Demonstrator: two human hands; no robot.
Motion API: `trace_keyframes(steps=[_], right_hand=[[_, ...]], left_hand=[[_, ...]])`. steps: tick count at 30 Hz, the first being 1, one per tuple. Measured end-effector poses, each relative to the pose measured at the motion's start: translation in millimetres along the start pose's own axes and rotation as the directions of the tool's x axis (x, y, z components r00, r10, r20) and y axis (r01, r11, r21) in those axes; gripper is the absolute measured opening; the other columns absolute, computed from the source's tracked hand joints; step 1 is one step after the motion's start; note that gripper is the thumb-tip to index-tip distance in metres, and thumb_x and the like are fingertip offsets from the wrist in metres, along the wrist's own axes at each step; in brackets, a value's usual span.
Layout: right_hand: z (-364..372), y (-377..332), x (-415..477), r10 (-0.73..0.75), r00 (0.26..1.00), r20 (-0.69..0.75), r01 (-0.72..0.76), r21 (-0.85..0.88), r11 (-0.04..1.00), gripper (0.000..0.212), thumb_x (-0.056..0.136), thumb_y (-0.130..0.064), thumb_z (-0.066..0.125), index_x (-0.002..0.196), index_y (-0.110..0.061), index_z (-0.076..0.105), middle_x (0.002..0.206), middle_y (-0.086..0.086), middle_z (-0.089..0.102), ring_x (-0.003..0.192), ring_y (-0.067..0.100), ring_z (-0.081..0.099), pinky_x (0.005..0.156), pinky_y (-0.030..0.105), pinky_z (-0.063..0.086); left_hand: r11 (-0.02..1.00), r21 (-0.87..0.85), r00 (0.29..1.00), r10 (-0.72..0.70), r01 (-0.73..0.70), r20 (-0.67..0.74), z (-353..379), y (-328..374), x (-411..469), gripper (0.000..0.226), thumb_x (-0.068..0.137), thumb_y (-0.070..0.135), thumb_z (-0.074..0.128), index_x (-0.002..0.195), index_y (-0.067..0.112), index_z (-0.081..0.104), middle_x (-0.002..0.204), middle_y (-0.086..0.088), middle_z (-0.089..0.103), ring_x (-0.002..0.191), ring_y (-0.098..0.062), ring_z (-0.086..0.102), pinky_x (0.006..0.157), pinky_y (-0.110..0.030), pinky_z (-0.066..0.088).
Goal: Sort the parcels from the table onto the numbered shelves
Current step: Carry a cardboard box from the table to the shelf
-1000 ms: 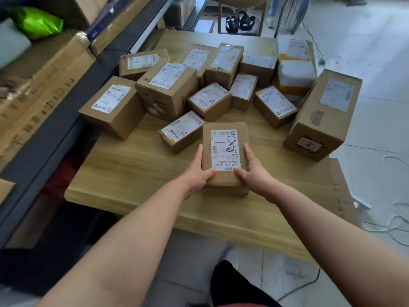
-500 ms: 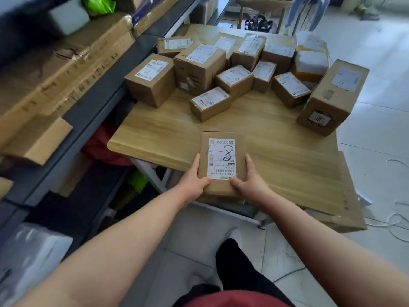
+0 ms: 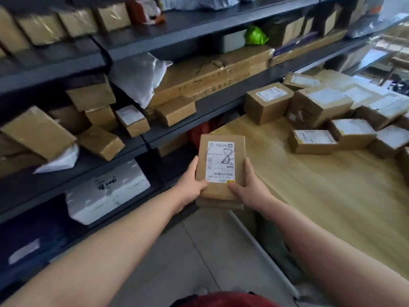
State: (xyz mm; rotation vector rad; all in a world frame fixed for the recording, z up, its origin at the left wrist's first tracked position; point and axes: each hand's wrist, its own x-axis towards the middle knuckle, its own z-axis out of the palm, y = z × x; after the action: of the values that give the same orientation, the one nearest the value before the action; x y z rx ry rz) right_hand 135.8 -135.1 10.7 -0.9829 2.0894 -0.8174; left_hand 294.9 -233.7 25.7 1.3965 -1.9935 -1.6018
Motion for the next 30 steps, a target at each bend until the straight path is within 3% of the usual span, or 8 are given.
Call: trace_keyframes(steps=[4, 9, 15, 21, 25, 30], right_hand=[[18.0, -29.1, 3.3, -0.14, 0.975, 0.172, 0.15, -0.048, 0.987, 0.093, 0.091, -0.035, 0.061, 0.151, -0.032, -0.011, 0.148, -0.006, 0.039, 0.113, 0.01, 0.049, 0.074, 0.014, 0.041], [50.1, -62.2, -6.5, -0.284, 0.876, 0.39, 0.346, -0.098, 0.933, 0.094, 0.091, -0.036, 0.06, 0.151, -0.03, -0.012, 0.149, -0.005, 0.038, 0.125, 0.019, 0.048, 0.09, 0.028, 0.042], [104.1, -100.1, -49.3, -0.387, 0.678, 0.625, 0.541, -0.068, 0.839, 0.093, 0.091, -0.039, 0.06, 0.15, -0.036, -0.01, 0.147, -0.008, 0.04, 0.123, 0.02, 0.05, 0.097, 0.036, 0.044], [158.7, -125.0, -116.2, -0.414, 0.47, 0.779, 0.654, 0.007, 0.756, 0.092, 0.091, -0.04, 0.059, 0.152, -0.03, -0.009, 0.149, -0.003, 0.04, 0.127, 0.022, 0.047, 0.103, 0.037, 0.04], [193.8, -136.1, -165.5, -0.442, 0.358, 0.823, 0.698, 0.079, 0.712, 0.089, 0.09, -0.036, 0.061, 0.151, -0.035, -0.004, 0.145, -0.006, 0.045, 0.124, 0.02, 0.05, 0.101, 0.037, 0.041], [252.3, -148.3, -234.3, -0.441, 0.26, 0.859, 0.756, 0.103, 0.647, 0.086, 0.087, -0.038, 0.062, 0.15, -0.04, 0.002, 0.131, -0.013, 0.05, 0.108, 0.016, 0.052, 0.083, 0.03, 0.038]], left_hand=[[0.995, -0.066, 0.981, -0.086, 0.076, -0.175, -24.3, -9.7, -33.5, 0.082, 0.095, 0.012, 0.059, 0.154, 0.035, 0.007, 0.15, 0.003, 0.04, 0.127, -0.014, 0.043, 0.111, -0.037, 0.035], [0.969, -0.203, 0.899, -0.208, 0.138, -0.385, -41.7, -33.3, -92.2, 0.081, 0.095, 0.01, 0.058, 0.154, 0.034, 0.009, 0.149, 0.005, 0.041, 0.125, -0.015, 0.046, 0.11, -0.035, 0.036], [0.901, -0.402, 0.709, -0.392, 0.166, -0.586, -50.4, -65.3, -184.1, 0.081, 0.095, 0.01, 0.059, 0.155, 0.033, 0.009, 0.151, 0.004, 0.038, 0.129, -0.017, 0.045, 0.11, -0.039, 0.038], [0.845, -0.505, 0.516, -0.516, 0.177, -0.683, -58.6, -93.9, -276.8, 0.081, 0.094, 0.01, 0.059, 0.154, 0.034, 0.011, 0.147, 0.006, 0.043, 0.124, -0.015, 0.048, 0.108, -0.039, 0.04], [0.817, -0.557, 0.411, -0.563, 0.147, -0.717, -61.7, -116.6, -332.4, 0.077, 0.094, 0.01, 0.058, 0.154, 0.033, 0.014, 0.146, 0.004, 0.045, 0.124, -0.016, 0.048, 0.107, -0.038, 0.04], [0.778, -0.621, 0.305, -0.617, 0.098, -0.725, -65.8, -158.5, -408.2, 0.078, 0.097, 0.013, 0.054, 0.155, 0.036, 0.008, 0.149, 0.003, 0.042, 0.13, -0.019, 0.044, 0.111, -0.038, 0.036]])
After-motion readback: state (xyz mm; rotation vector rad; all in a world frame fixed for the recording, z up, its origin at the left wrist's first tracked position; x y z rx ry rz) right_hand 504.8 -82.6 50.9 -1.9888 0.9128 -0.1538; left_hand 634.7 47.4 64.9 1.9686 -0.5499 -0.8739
